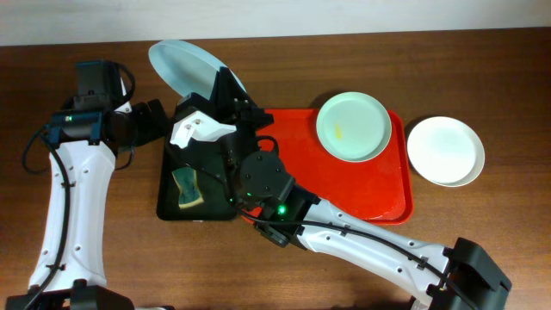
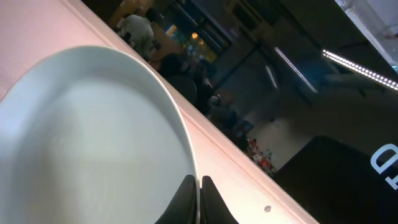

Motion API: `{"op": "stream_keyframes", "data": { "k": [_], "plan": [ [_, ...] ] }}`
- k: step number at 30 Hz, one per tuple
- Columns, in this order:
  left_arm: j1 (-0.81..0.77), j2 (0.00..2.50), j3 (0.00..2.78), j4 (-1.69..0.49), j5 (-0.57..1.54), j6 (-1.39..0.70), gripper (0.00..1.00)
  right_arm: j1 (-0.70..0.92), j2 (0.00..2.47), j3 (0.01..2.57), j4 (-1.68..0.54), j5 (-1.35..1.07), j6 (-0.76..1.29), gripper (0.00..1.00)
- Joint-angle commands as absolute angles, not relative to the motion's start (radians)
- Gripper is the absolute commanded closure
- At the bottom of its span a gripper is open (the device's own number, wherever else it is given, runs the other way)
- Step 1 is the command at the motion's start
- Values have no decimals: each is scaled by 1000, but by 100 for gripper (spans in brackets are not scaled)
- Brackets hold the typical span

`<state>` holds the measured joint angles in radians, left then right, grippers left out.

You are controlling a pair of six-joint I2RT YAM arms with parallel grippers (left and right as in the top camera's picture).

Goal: Clean dirty plates on tray and stack at the side
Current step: 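Lift the pale green plate by its rim and tilt it over the black tray, then carry the pale green plate right and stack it on the white plate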

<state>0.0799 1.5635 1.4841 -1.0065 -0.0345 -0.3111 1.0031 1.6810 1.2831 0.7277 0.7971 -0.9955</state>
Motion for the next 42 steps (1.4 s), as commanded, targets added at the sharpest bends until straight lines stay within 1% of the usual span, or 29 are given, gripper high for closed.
{"op": "stream_keyframes", "data": {
  "k": [1, 4, 7, 9, 13, 16, 19, 20, 22, 26, 29, 32, 34, 36, 39, 42],
  "plan": [
    [81, 1565, 1487, -1008, -45, -321, 1, 1010, 1662, 1299, 738, 825, -987, 96],
    [81, 1565, 1487, -1007, -45, -321, 1, 1010, 1663, 1299, 737, 830, -982, 96],
    [81, 1565, 1487, -1008, -45, -321, 1, 1008, 1673, 1299, 730, 885, -916, 96],
    [81, 1565, 1487, -1008, -45, -321, 1, 1007, 1677, 1299, 650, 914, -856, 96],
    [81, 1565, 1487, -1008, -45, -321, 1, 1001, 1679, 1299, 406, 914, -619, 96],
    [81, 1565, 1487, -1008, -45, -321, 1, 976, 1679, 1299, 181, 936, -315, 96],
    [81, 1565, 1487, -1008, -45, -321, 1, 945, 1679, 1299, 15, 936, -66, 96],
    [81, 1565, 1487, -1008, -45, -321, 1, 928, 1679, 1299, -52, 924, 47, 96],
    [81, 1565, 1487, -1008, -45, -321, 1, 906, 1678, 1299, -101, 895, 120, 96],
    [81, 1565, 1487, -1008, -45, -321, 1, 855, 1641, 1299, -175, 782, 152, 96],
    [81, 1565, 1487, -1008, -45, -321, 1, 789, 1587, 1299, -262, 657, 247, 96],
    [81, 1565, 1487, -1008, -45, -321, 1, 673, 1533, 1299, -373, 464, 362, 96],
    [81, 1565, 1487, -1008, -45, -321, 1, 545, 1489, 1299, -462, 268, 416, 96],
    [81, 1565, 1487, -1008, -45, -321, 1, 407, 1455, 1299, -530, 86, 429, 96],
    [81, 1565, 1487, -1008, -45, -321, 1, 223, 1432, 1299, -610, -84, 428, 96],
    [81, 1565, 1487, -1008, -45, -321, 1, -9, 1435, 1299, -712, -240, 428, 96]
  ]
}}
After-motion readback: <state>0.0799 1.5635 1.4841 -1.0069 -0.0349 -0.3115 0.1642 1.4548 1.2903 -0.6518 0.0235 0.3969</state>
